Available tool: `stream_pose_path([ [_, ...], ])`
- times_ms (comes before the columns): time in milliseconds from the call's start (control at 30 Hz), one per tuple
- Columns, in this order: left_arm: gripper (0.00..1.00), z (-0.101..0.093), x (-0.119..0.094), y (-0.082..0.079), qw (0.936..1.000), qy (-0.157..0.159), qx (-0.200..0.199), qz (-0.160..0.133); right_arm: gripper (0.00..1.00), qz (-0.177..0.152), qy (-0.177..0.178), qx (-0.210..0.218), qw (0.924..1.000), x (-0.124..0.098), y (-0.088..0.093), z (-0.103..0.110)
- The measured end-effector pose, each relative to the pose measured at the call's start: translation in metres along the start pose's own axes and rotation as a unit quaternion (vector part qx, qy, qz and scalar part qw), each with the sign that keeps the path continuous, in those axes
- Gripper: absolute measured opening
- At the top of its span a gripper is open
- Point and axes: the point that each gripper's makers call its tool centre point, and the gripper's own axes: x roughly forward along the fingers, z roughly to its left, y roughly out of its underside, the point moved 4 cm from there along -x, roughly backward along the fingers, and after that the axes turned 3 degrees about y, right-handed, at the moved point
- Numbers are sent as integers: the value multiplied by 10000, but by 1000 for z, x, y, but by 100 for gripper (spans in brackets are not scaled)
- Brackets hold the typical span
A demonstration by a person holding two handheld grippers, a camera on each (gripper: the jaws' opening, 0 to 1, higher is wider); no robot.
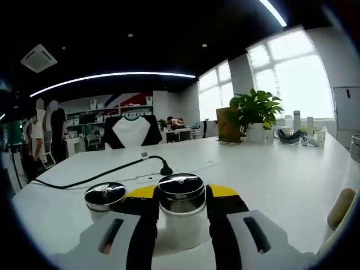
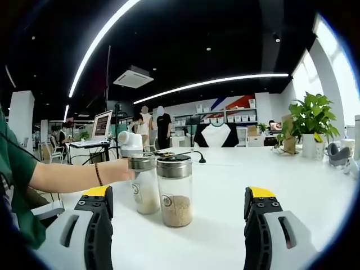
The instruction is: Rotate the seasoning bottle until the label or dispensing opening points toward the visible target arrow and the bottle remains upright within the marked orientation range
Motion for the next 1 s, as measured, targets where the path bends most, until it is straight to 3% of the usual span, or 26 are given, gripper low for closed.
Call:
stream_pose_path([
  [300, 33, 4, 1, -1, 9995, -69, -293, -68, 99, 41, 31, -19, 10000, -2, 0, 0],
  [433, 32, 2, 1, -2, 9997, -18, 212, -88, 99, 37, 52, -47, 10000, -2, -1, -1],
  [733, 32, -1, -5, -6, 9988, 24, -451, -165, 99, 82, 116, -4, 9999, -1, 2, -2],
  [1000, 32, -2, -16, -16, 9980, 121, -527, -332, 98, 63, 95, -54, 9999, -1, 1, -1],
])
